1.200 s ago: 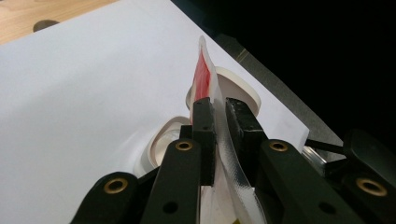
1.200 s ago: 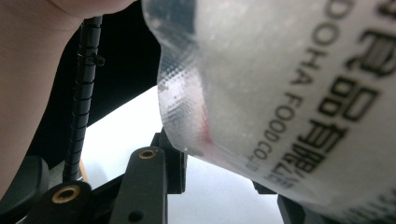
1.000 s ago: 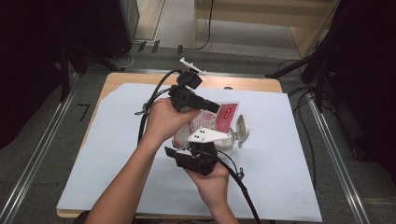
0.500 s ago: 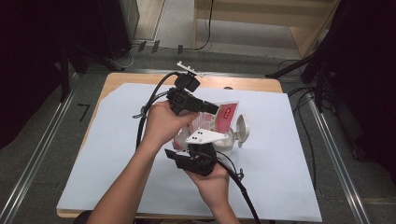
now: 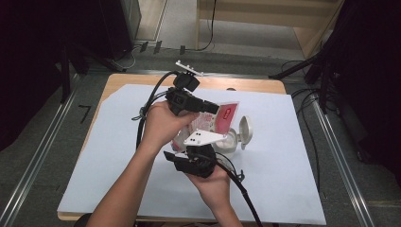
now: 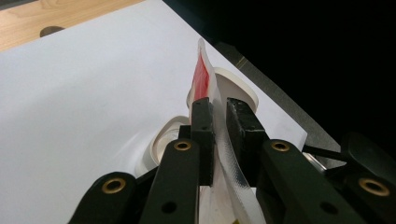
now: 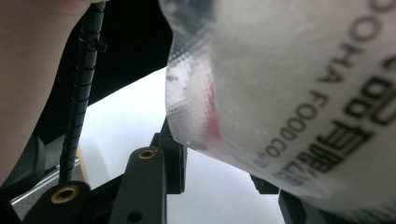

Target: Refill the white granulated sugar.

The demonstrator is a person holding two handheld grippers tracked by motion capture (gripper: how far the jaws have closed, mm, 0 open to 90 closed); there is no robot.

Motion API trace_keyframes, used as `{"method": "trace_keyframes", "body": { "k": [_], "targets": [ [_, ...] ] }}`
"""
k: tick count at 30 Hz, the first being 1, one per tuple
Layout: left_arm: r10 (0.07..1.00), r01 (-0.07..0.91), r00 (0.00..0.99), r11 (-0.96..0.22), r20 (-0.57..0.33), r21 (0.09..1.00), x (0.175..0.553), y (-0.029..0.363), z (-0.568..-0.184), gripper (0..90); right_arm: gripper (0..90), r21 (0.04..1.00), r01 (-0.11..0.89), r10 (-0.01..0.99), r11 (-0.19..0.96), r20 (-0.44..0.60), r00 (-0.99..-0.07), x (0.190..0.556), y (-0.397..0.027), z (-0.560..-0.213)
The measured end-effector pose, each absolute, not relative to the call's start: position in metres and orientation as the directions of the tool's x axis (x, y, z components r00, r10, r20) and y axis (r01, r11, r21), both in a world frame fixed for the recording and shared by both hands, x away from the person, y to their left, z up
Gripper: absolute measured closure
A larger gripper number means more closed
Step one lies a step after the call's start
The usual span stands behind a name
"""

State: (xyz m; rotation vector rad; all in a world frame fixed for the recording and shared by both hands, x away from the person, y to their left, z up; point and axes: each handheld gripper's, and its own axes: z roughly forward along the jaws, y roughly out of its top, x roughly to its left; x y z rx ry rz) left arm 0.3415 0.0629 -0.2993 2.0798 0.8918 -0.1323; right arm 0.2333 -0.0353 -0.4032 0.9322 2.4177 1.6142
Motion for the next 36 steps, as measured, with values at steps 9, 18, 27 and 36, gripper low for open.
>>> {"method": "trace_keyframes", "body": {
  "k": [9,18,27,36],
  "targets": [
    [0.551,0.632,0.744,-0.397,-0.377,0.666,0.3384,0.0638,-0.2957,82.8,64.0,0.868,0.432,0.524,0.245,0.256,-0.812,0.2308,-0.0319,-0.4012],
    [0.545,0.638,0.742,-0.397,-0.390,0.660,0.3396,0.0626,-0.2981,83.2,64.1,0.864,0.441,0.524,0.244,0.265,-0.809,0.2305,-0.0311,-0.4021],
    [0.541,0.647,0.737,-0.391,-0.406,0.654,0.3402,0.0632,-0.2994,83.6,70.8,0.863,0.430,0.531,0.264,0.242,-0.812,0.2297,-0.0308,-0.4028],
    [0.536,0.650,0.737,-0.398,-0.411,0.647,0.3425,0.0640,-0.2996,83.6,68.5,0.868,0.427,0.535,0.251,0.244,-0.809,0.2293,-0.0299,-0.4032]
  ]
}}
